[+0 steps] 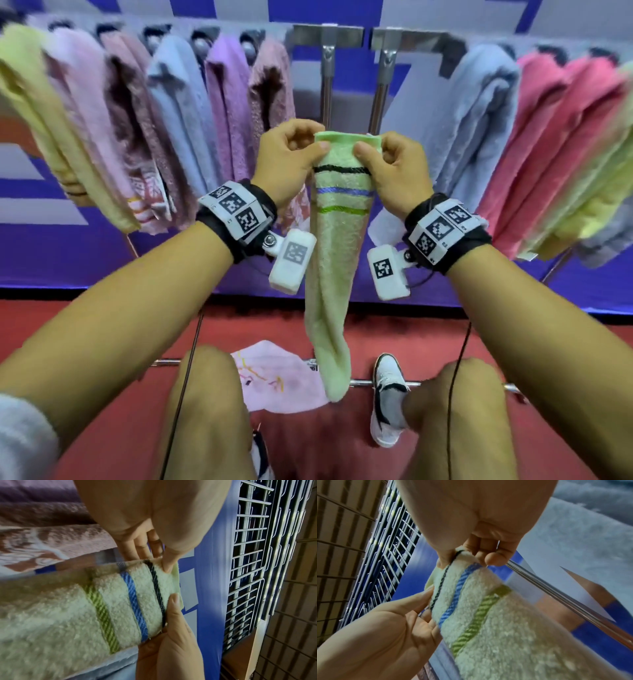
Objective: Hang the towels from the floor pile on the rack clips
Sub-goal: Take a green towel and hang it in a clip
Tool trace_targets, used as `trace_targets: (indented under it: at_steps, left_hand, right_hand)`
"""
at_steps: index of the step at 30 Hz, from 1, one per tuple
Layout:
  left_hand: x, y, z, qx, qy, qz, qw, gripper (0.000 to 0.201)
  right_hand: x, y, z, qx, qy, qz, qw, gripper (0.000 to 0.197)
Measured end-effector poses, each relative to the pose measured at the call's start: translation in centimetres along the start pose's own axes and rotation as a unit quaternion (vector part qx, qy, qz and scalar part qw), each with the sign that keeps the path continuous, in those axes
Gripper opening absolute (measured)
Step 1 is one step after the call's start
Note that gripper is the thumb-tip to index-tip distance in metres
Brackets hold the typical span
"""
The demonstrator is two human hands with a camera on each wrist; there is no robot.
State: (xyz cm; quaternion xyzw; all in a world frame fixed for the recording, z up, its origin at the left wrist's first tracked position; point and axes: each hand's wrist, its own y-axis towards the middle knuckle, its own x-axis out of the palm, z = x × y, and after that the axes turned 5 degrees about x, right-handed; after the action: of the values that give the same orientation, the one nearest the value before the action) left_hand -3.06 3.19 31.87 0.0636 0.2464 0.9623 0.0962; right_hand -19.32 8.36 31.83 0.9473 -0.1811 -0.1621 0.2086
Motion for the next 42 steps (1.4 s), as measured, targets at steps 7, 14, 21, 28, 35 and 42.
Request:
trace_targets:
  at_steps: [7,14,21,28,35,42]
  left_hand:
    - [2.8,4.5,9.2,0.032,0.004,-0.029,0.999,0.02]
    - [4.5,7.9,16.2,0.047,-0.043,-0.025,0.998,0.016]
    - [5.0,9.5,19.8,0.043,-0.145,-0.004,0.988,0.014]
    - [4.3,10.3,20.3,0.041,-0.155,0.0,0.987,0.015]
    - [4.3,10.0,17.6,0.011,-0.093,-0.06,0.994,0.018]
    - [4.8,8.2,12.1,-0.096,0.038,-0.258,0.961,0.008]
  right_hand:
    - [-4.2,3.6,-8.1,-0.035,-0.036,0.024,0.998,0.03]
    - [-6.7,6.9,-15.2,-0.066,-0.015,0.053,0.996,0.042]
    - [-6.4,9.3,-18.8,-0.045,0.095,0.062,0.993,0.023]
    - [-5.2,9.9,-19.4,-0.026,0.081,-0.043,0.995,0.02]
    - [-5.0,11.5,-20.5,-0.05,0.02,0.061,0.997,0.019]
    - [-9.1,13.3,-20.3,-0.007,0.043,0.158,0.987,0.024]
